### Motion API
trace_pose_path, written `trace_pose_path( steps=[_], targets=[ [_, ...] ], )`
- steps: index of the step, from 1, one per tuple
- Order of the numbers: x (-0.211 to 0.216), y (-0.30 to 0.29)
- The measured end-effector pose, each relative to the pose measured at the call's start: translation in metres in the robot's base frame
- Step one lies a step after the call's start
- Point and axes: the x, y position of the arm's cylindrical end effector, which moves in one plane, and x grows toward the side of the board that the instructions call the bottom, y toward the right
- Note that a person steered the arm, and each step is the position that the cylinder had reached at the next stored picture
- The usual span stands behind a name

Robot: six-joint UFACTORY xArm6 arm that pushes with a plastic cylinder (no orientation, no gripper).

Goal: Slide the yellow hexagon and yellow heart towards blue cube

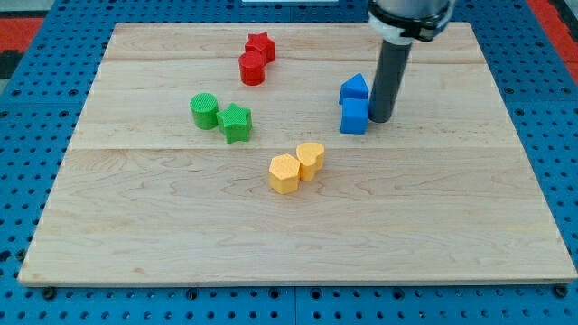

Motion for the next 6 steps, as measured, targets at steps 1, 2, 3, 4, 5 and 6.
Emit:
trace_pose_path(
  steps=[1, 2, 3, 4, 5, 6],
  targets=[
    [0.003, 0.01],
    [0.081, 0.003],
    [0.131, -0.097],
    [0.132, -0.179],
    [0.128, -0.186],
    [0.114, -0.156]
  ],
)
